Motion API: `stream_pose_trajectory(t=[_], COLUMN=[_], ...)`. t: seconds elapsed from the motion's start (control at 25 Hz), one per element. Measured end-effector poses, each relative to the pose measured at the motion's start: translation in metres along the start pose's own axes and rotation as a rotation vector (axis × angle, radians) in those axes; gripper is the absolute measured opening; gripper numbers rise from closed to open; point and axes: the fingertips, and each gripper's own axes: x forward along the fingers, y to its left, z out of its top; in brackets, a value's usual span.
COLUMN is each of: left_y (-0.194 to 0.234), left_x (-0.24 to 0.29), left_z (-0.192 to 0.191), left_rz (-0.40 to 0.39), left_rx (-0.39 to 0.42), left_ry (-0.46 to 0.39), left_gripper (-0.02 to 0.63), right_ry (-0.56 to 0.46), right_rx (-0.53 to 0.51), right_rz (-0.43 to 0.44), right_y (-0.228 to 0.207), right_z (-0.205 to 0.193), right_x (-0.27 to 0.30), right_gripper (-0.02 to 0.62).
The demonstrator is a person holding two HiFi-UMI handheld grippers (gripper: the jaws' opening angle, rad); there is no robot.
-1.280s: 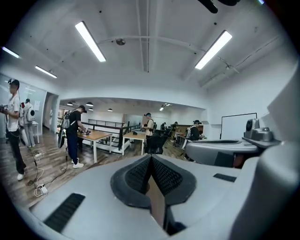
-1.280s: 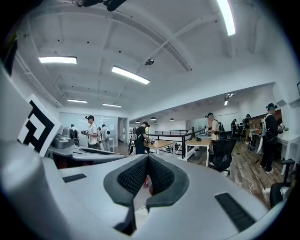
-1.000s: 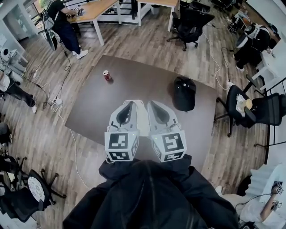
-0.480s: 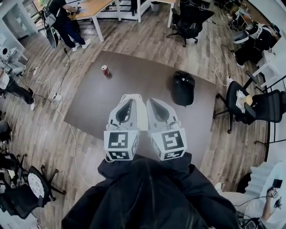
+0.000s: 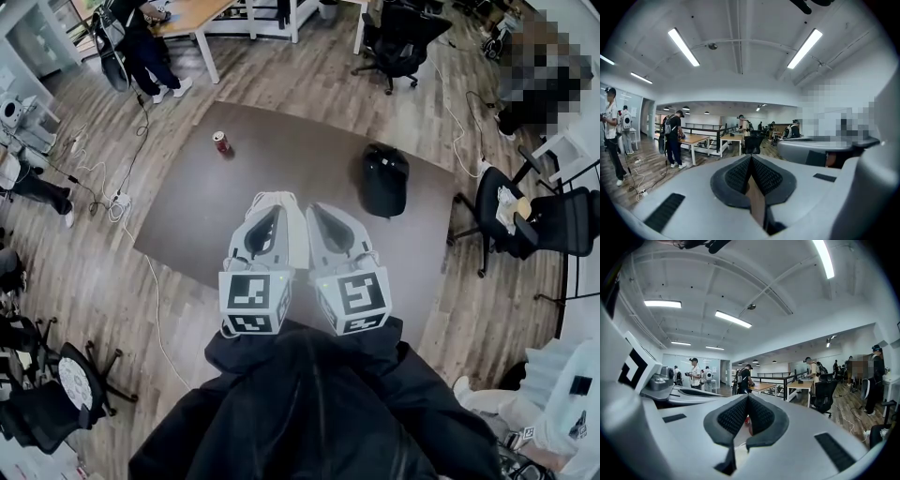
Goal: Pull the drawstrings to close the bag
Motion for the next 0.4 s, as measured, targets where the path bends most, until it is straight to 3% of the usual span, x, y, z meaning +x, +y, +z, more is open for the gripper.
stream_pose_trajectory(t=[0.4], left_y=[-0.0098], left_x=[0.0026], left_z=[-0.0002], left_rz=[0.013], left_rx=[0.006], left_ry=[0.004], left_gripper=[0.031], right_ry=[-0.001], right_rx=[0.002], right_rz=[0.01], right_y=[-0.0088], right_z=[-0.0016], right_x=[-0.0051], right_gripper=[0.02])
